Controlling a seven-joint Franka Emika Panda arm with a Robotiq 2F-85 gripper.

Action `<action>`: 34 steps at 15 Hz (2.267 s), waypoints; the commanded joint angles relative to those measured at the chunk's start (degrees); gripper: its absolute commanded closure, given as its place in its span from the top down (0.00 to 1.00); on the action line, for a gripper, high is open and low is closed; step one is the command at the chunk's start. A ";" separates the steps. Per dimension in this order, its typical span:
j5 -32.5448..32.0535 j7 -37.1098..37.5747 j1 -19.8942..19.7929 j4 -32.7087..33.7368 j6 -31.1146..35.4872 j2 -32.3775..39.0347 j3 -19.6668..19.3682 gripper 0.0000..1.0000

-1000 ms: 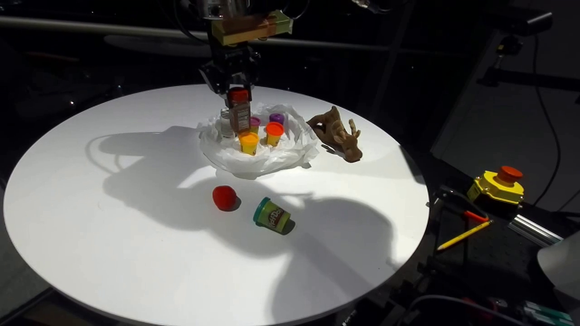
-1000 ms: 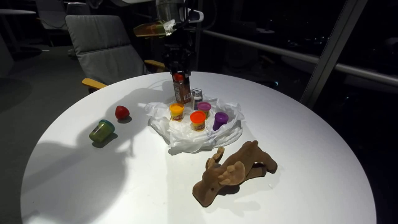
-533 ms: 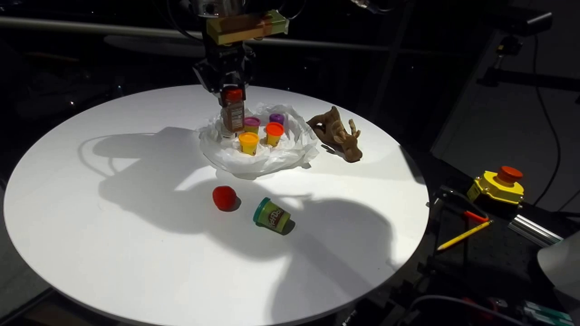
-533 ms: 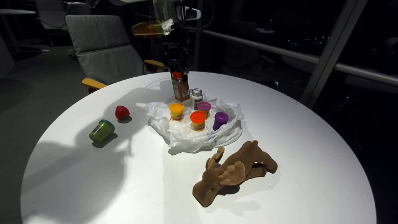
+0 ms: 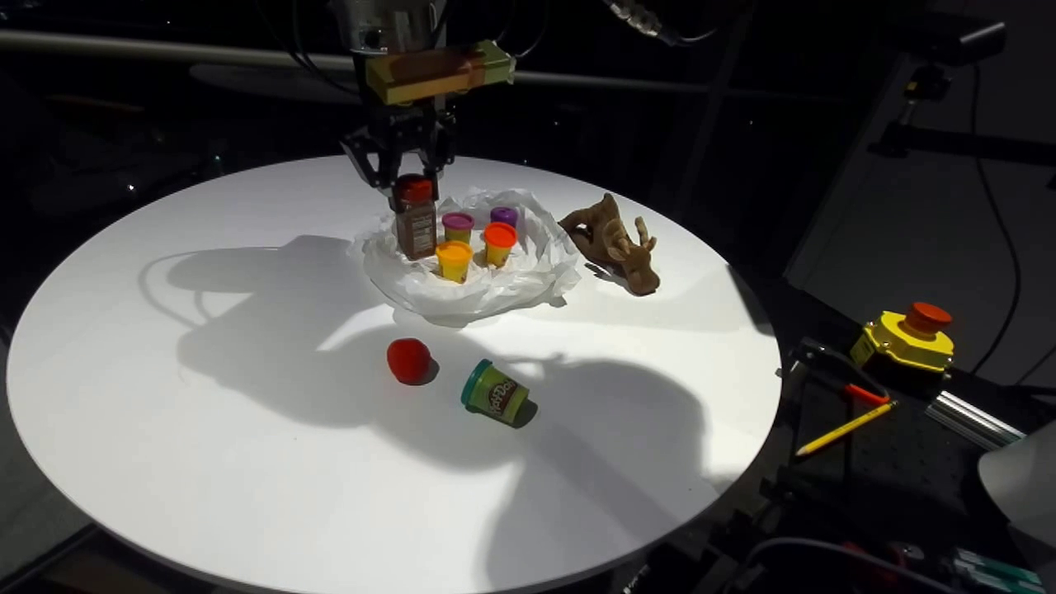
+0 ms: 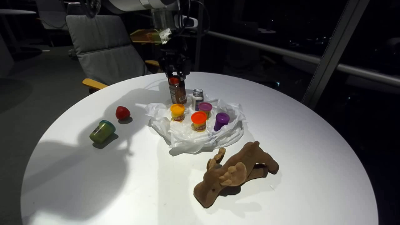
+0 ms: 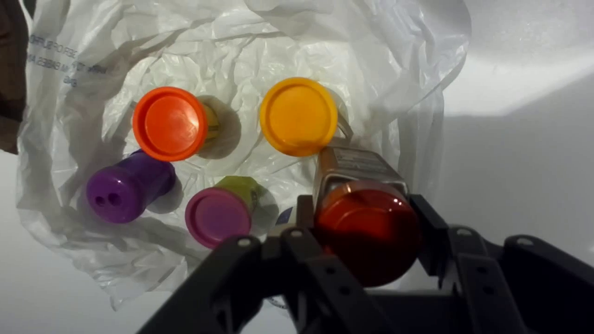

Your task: Put the contents on the table into the plastic bag.

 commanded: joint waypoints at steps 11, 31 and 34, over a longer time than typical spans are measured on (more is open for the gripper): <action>-0.51 0.49 1.82 -0.52 -8.31 -1.94 -1.23 1.00; -7.94 1.03 8.71 -22.60 7.25 -8.38 5.43 1.00; -7.21 0.25 8.34 -23.43 11.08 -7.59 5.05 1.00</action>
